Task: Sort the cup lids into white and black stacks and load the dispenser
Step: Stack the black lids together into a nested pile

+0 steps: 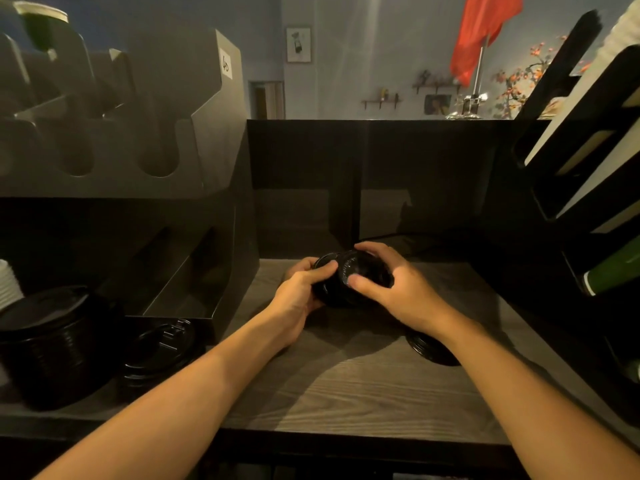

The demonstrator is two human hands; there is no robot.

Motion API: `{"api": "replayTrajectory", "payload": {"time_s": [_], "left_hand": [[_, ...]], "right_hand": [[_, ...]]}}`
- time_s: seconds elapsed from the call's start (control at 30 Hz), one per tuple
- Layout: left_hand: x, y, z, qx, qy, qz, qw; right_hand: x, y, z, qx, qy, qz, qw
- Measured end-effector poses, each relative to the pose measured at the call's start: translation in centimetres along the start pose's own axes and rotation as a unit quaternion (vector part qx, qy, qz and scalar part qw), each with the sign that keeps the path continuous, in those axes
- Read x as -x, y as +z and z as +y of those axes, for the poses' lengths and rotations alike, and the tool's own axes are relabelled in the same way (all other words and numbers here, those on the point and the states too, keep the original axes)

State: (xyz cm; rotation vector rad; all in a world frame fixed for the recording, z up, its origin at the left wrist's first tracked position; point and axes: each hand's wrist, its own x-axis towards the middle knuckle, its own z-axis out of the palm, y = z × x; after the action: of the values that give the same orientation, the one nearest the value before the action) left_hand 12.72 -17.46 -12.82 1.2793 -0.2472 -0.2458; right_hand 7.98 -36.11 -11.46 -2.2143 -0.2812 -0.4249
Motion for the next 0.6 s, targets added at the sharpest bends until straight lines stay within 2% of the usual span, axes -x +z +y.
{"api": "replayTrajectory", "payload": {"time_s": [0.27, 0.37, 0.47, 0.53, 0.6], "left_hand": [[-0.15, 0.22, -0.01, 0.010, 0.018, 0.016, 1.000], [-0.53, 0.08, -0.28, -0.031, 0.030, 0.030, 0.999], [-0.34, 0.04, -0.52, -0.067, 0.040, 0.007, 0.997], [-0.17, 0.07, -0.72, -0.104, 0.054, -0.017, 0.993], [-0.18, 0.15, -0.83, -0.125, 0.065, -0.020, 0.990]], "right_hand": [[-0.41, -0.80, 0.48, -0.169, 0.030, 0.056, 0.984], [-0.40, -1.00, 0.52, -0.122, 0.013, 0.036, 0.992], [-0.01, -0.72, 0.23, -0.049, -0.014, 0.010, 0.999], [0.14, -0.53, -0.09, 0.026, -0.056, 0.030, 0.998], [0.07, -0.33, -0.30, 0.055, -0.098, 0.064, 0.992]]}}
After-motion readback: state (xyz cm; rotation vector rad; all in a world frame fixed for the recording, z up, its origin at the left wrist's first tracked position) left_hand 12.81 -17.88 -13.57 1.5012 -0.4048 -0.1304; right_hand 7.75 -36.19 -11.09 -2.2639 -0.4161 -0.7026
